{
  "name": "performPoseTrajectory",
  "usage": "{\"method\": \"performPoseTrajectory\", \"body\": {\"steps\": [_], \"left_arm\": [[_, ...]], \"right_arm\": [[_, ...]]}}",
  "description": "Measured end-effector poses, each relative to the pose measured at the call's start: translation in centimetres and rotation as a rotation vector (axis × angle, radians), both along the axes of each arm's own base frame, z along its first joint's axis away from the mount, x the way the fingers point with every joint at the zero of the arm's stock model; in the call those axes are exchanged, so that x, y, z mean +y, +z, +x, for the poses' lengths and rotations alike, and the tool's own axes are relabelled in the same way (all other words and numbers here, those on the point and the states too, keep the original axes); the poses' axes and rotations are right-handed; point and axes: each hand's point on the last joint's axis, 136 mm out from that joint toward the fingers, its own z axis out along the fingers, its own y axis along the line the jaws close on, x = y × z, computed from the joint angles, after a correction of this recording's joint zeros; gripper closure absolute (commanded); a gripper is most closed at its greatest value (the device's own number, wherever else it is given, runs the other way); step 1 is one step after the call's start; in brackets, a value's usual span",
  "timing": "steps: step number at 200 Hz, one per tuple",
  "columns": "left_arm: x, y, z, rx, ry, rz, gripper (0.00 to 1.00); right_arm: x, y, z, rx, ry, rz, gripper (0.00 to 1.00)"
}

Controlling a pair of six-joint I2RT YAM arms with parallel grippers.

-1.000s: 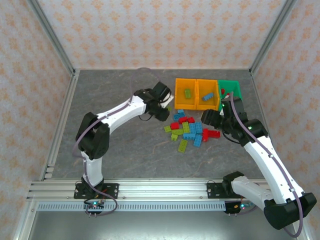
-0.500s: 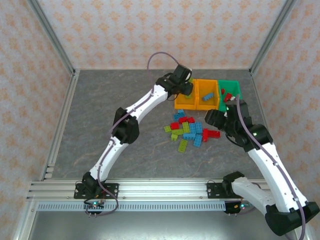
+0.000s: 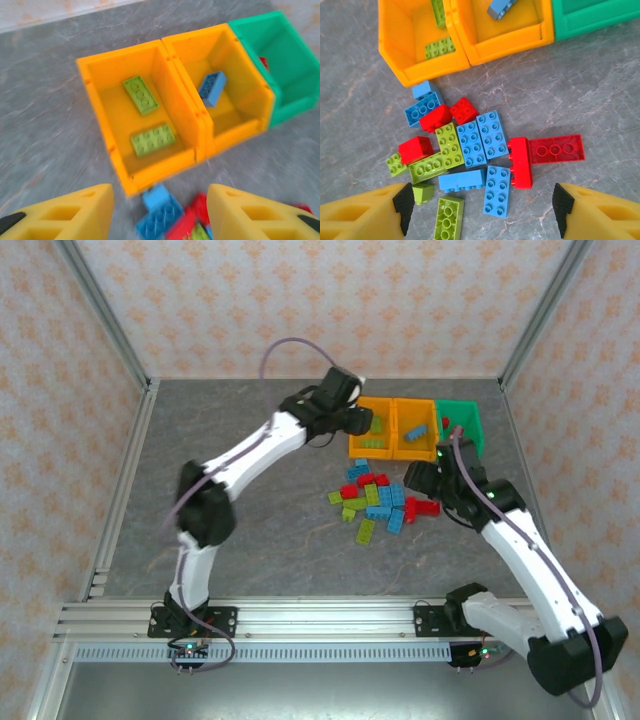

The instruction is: Sort the legos into containers by color

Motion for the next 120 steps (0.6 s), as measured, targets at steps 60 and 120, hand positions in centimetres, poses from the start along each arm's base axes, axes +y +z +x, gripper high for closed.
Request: {"method": "performPoseTrajectory", "body": {"steps": [60, 120], "left_arm": [[9.4, 11.5, -16.0, -0.36, -0.151, -0.05, 0.39], [13.3, 2.9, -20.7, -0.362, -0.402, 0.324, 0.18]], "right_arm": [[7.5, -6.3, 6.3, 0.151, 0.185, -0.112, 0.24], [11.3, -12.6, 13.2, 0.223, 0.234, -0.217, 0.37]]}}
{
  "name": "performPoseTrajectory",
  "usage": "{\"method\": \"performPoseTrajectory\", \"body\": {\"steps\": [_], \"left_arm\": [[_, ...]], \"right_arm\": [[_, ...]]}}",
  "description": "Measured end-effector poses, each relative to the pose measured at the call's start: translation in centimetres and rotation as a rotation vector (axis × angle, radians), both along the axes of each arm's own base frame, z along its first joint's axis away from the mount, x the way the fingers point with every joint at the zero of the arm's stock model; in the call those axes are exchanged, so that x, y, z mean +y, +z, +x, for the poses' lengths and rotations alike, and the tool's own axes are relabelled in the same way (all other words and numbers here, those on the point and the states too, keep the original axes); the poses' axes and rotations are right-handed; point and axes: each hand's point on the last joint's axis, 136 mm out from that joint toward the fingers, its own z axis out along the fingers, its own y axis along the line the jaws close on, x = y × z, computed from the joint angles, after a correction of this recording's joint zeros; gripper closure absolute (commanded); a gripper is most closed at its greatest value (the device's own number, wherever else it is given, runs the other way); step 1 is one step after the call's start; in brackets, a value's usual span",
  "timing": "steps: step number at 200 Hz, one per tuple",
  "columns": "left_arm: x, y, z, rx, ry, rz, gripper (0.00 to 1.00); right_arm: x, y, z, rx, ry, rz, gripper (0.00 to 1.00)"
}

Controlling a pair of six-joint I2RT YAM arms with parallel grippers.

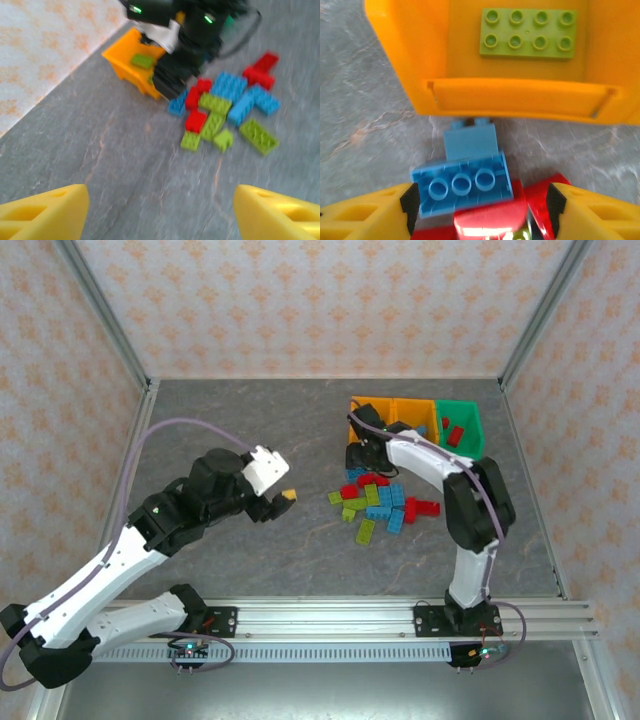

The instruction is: Sort the legos into containers by color

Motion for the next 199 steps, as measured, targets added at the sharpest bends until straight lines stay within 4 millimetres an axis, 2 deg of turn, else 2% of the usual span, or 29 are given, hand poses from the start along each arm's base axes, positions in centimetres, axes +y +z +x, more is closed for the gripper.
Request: {"method": "performPoseTrajectory", "body": {"steps": [30, 80, 113, 146, 159, 172, 180, 199], "left_arm": [[0.1, -2.8, -0.4, 0.009, -0.064, 0.101, 0.14], [-0.5, -4.5, -0.4, 0.036, -0.12, 0.165, 0.09], [-0.7, -4.5, -0.6, 0.038, -0.139, 0.16, 0.08], [-0.6, -4.9, -0.9, 0.04, -0.148, 0.167, 0.07], [-0.6, -5.0, -1.0, 0.037, -0.156, 0.168, 0.05], [-0.5, -5.1, -1.1, 0.034, -0.16, 0.168, 0.03], [-0.4, -5.2, -1.2, 0.032, -0.161, 0.169, 0.02], [-0.3, -5.4, -1.4, 0.032, -0.163, 0.173, 0.01]], "right_arm": [[0.5, -2.7, 0.7, 0.045, 0.005, -0.028, 0.38], [0.9, -3.1, 1.9, 0.035, 0.008, -0.034, 0.53], [0.9, -3.5, 2.0, 0.04, 0.008, -0.041, 0.66], [0.9, -3.4, 1.8, 0.031, 0.004, -0.044, 0.72], [0.7, -2.9, 0.9, 0.028, 0.003, -0.04, 0.73], [0.0, -1.7, -0.4, 0.006, -0.008, -0.027, 0.74], [-0.5, -0.3, -1.1, -0.025, -0.019, -0.019, 0.74], [-2.5, 4.7, -1.9, -0.166, -0.083, -0.005, 0.74]]}}
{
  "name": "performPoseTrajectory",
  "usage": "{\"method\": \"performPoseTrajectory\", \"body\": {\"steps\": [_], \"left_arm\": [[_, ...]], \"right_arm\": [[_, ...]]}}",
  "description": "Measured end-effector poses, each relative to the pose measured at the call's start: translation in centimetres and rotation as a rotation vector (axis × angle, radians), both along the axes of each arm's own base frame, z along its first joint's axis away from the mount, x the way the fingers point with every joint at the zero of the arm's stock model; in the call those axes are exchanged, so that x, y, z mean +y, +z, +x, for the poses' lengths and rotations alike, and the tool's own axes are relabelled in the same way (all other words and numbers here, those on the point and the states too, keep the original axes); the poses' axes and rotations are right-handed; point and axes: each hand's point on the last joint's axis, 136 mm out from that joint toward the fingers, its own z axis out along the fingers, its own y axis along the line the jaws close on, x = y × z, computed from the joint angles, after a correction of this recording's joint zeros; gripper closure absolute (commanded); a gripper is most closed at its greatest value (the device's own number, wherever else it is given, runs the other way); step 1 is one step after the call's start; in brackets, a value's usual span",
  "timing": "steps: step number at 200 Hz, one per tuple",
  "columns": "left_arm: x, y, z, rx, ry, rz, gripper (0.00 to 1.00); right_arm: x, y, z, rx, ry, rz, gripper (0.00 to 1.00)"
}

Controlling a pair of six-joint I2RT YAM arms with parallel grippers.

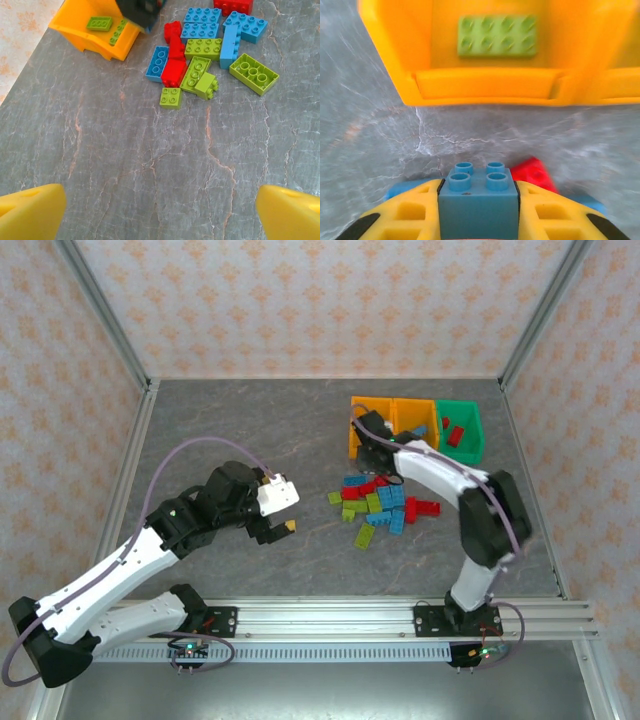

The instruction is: Sort the legos into containers by color

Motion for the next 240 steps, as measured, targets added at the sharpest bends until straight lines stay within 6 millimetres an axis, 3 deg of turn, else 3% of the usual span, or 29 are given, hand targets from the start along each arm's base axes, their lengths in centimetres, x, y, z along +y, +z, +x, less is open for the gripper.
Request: {"method": "performPoseTrajectory", "body": {"steps": [22, 34, 48, 68, 88, 110, 139, 160, 176, 190, 221, 240], "left_arm": [[0.0, 0.1, 0.0, -0.002, 0.0, -0.002, 0.0], [0.0, 0.0, 0.0, -0.002, 0.0, -0.002, 0.0], [0.0, 0.1, 0.1, -0.004, 0.0, -0.003, 0.0], [-0.2, 0.3, 0.2, -0.011, 0.0, -0.01, 0.0], [-0.2, 0.3, 0.2, -0.013, 0.001, -0.012, 0.0], [-0.1, 0.3, 0.2, -0.015, 0.004, -0.01, 0.0], [0.0, 0.1, 0.3, -0.016, 0.01, -0.006, 0.0], [0.1, 0.0, 0.2, -0.017, 0.011, -0.005, 0.0], [0.1, 0.0, 0.3, -0.018, 0.015, -0.006, 0.0], [0.1, 0.0, 0.3, -0.018, 0.016, -0.007, 0.0], [0.3, 0.1, 0.5, -0.02, 0.024, -0.013, 0.0], [0.4, 0.3, 0.8, -0.023, 0.036, -0.02, 0.0]], "right_arm": [[-3.4, 6.6, 1.3, -0.208, -0.131, 0.053, 0.74], [-6.2, 8.4, 2.6, -0.275, -0.221, 0.078, 0.74], [-9.5, 8.7, 4.4, -0.294, -0.316, 0.075, 0.74], [-12.8, 6.7, 7.9, -0.247, -0.399, 0.035, 0.74], [-12.9, 4.0, 11.4, -0.184, -0.394, -0.001, 0.7], [-12.2, 2.0, 13.1, -0.119, -0.372, -0.032, 0.46], [-12.2, 2.9, 13.2, -0.102, -0.377, -0.037, 0.4], [-12.2, 4.5, 11.5, -0.115, -0.386, -0.001, 0.42], [-11.4, 5.9, 8.8, -0.126, -0.355, 0.048, 0.41], [-9.5, 7.2, 6.0, -0.139, -0.286, 0.079, 0.38], [-0.1, 8.0, 0.8, -0.142, 0.008, 0.087, 0.27], [4.5, 5.5, -1.0, -0.083, 0.152, 0.045, 0.21]]}}
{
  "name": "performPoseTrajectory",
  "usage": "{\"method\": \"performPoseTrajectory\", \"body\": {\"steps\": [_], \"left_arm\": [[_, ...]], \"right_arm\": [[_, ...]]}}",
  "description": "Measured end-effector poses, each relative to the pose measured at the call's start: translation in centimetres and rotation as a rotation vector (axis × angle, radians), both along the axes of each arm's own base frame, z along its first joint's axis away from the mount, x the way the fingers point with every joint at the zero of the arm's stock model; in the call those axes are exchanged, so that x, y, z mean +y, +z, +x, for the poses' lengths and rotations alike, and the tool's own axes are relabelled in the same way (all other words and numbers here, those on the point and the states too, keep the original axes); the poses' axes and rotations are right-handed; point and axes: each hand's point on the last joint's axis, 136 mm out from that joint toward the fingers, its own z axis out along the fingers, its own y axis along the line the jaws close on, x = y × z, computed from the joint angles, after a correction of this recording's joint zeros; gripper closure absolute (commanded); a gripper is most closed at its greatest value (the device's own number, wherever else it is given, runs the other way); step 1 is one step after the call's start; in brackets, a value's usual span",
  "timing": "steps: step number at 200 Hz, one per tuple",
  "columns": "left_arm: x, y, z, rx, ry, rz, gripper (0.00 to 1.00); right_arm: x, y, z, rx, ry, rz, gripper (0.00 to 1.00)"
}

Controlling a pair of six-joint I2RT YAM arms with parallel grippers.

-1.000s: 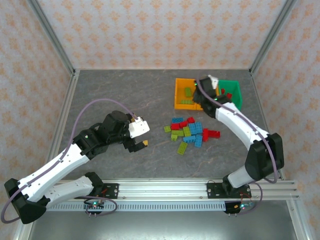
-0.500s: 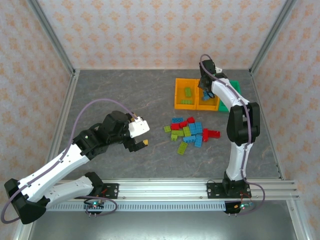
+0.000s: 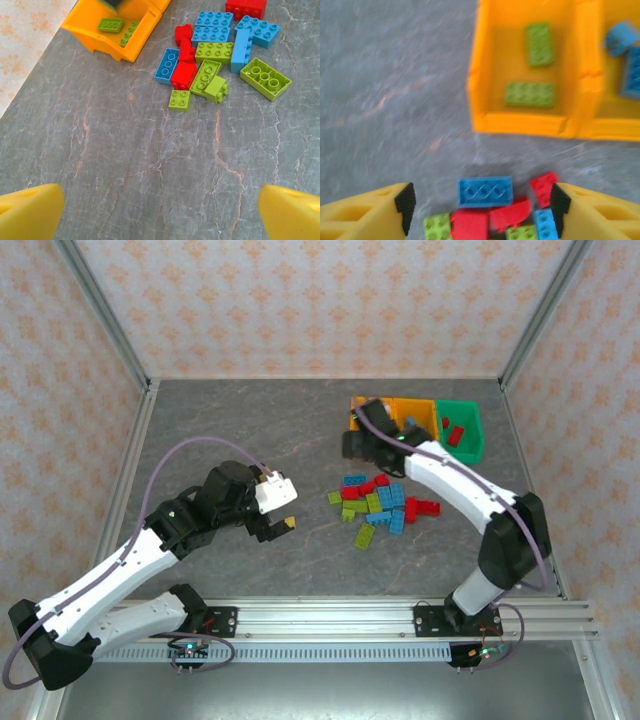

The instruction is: Sort the legos into containers by color

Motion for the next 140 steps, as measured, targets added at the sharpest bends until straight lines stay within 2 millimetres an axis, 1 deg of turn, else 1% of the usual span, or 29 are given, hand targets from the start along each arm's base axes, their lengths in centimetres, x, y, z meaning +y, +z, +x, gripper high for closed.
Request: {"method": "performPoseTrajectory", "body": {"steps": [10, 13, 22, 27, 45, 54, 65, 82, 121, 140], "left_arm": [[0.0, 0.0, 0.1, 0.0, 0.002, -0.003, 0.0], [0.0, 0.0, 0.1, 0.0, 0.003, -0.003, 0.0], [0.0, 0.1, 0.1, -0.001, 0.004, -0.004, 0.0], [0.1, 0.1, 0.1, -0.001, 0.005, -0.004, 0.0], [0.1, 0.1, 0.1, -0.001, 0.005, -0.004, 0.0], [0.1, 0.1, 0.1, -0.001, 0.005, -0.004, 0.0], [0.1, 0.1, 0.1, -0.001, 0.005, -0.004, 0.0], [0.1, 0.1, 0.1, -0.001, 0.005, -0.004, 0.0], [0.1, 0.1, 0.1, -0.001, 0.005, -0.004, 0.0], [0.1, 0.1, 0.1, -0.001, 0.005, -0.004, 0.0]], "right_arm": [[1.0, -1.9, -0.3, 0.041, 0.036, -0.045, 0.16], [1.2, -2.8, -0.3, 0.06, 0.042, -0.06, 0.14], [1.5, -4.8, -0.2, 0.099, 0.059, -0.101, 0.03], [1.5, -6.1, -0.2, 0.125, 0.056, -0.122, 0.0], [0.6, -10.1, -0.2, 0.209, 0.062, -0.224, 0.01], [0.3, -11.6, -0.3, 0.244, 0.064, -0.26, 0.01], [0.1, -12.8, -0.1, 0.27, 0.066, -0.292, 0.0], [0.1, -13.8, 0.2, 0.29, 0.079, -0.315, 0.05], [0.5, -13.9, 1.1, 0.292, 0.079, -0.304, 0.23], [0.4, -14.0, 1.2, 0.3, 0.064, -0.287, 0.25]]}}
